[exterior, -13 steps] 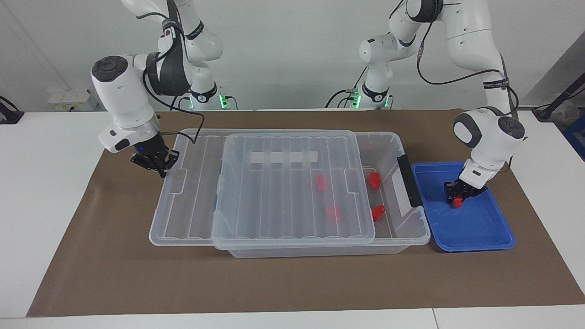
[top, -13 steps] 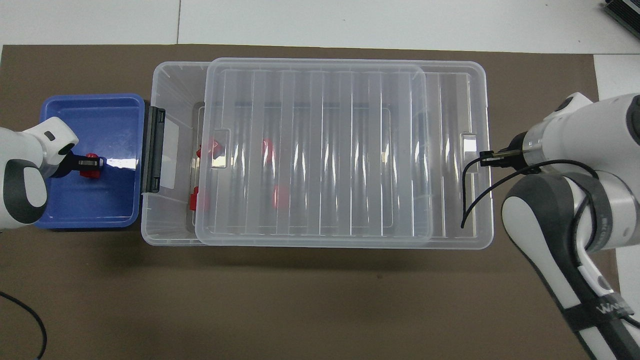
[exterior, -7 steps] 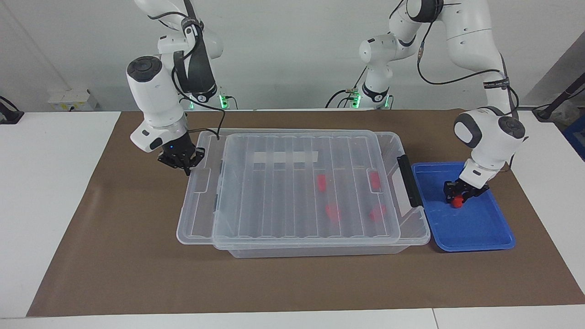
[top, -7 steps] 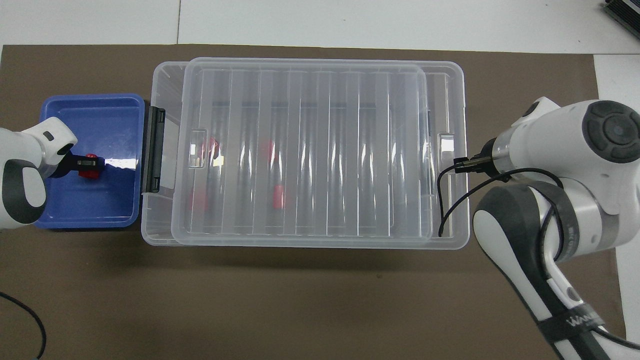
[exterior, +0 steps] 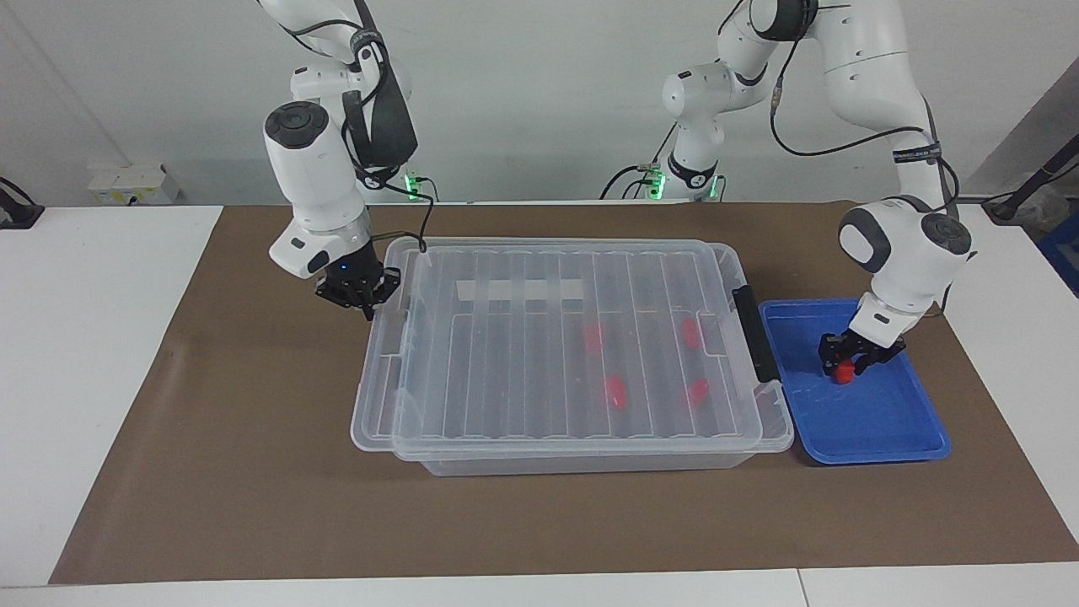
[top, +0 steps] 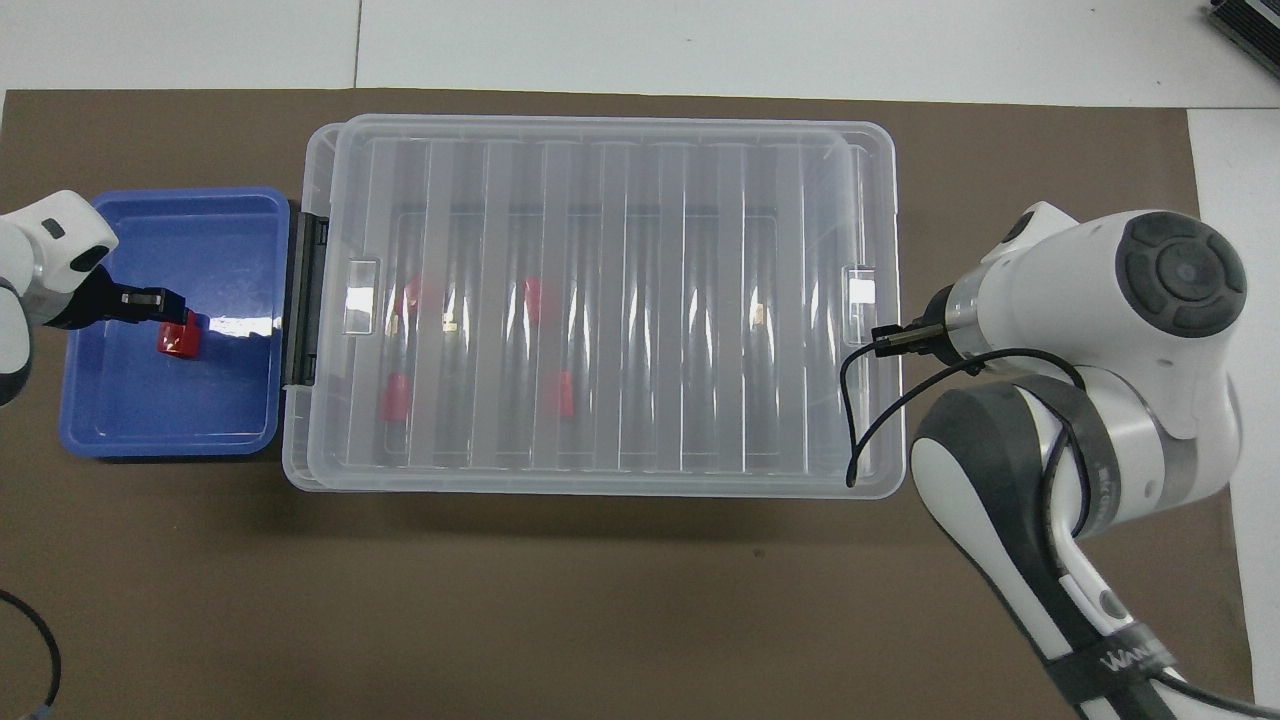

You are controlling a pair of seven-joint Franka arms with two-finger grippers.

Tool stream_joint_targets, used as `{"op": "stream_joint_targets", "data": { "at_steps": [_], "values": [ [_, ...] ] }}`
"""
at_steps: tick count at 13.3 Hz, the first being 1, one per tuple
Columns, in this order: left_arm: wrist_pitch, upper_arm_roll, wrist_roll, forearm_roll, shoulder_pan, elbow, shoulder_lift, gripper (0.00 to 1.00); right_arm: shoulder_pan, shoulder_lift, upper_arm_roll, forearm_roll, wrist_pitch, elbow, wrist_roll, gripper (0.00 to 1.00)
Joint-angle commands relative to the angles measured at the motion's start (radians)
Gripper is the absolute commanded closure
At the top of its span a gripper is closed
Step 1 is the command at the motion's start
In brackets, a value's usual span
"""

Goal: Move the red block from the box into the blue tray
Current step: 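Slide the lid shut with the right gripper while the left gripper releases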

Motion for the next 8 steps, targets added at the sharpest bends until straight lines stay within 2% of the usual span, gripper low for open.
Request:
{"op": "stream_joint_targets", "data": {
  "at_steps": [1, 3, 5, 6, 8],
  "values": [
    [-0.172, 0.006, -0.104, 0.018, -0.059, 0.113, -0.032, 0.4, 0.009, -0.009, 0.0, 0.028, 0.017, -0.017, 0.006, 1.0],
    [-0.223, 0.005, -0.17, 0.018, -0.089, 0.128, -0.079, 0.39, 0.009, -0.009, 0.0, 0.028, 0.02, -0.017, 0.003, 1.0],
    [-0.249, 0.0, -0.175, 0.018, -0.099, 0.128, -0.118, 0.32, 0.012, -0.007, 0.0, 0.028, 0.023, -0.017, 0.002, 1.0],
    [-0.269, 0.0, -0.171, 0.018, -0.102, 0.128, -0.141, 0.26, 0.012, -0.007, 0.002, 0.028, 0.027, -0.017, 0.0, 1.0],
    [-0.289, 0.0, -0.17, 0.018, -0.102, 0.119, -0.185, 0.0, 0.019, -0.007, 0.0, 0.028, 0.037, -0.017, 0.002, 1.0]
  ]
}}
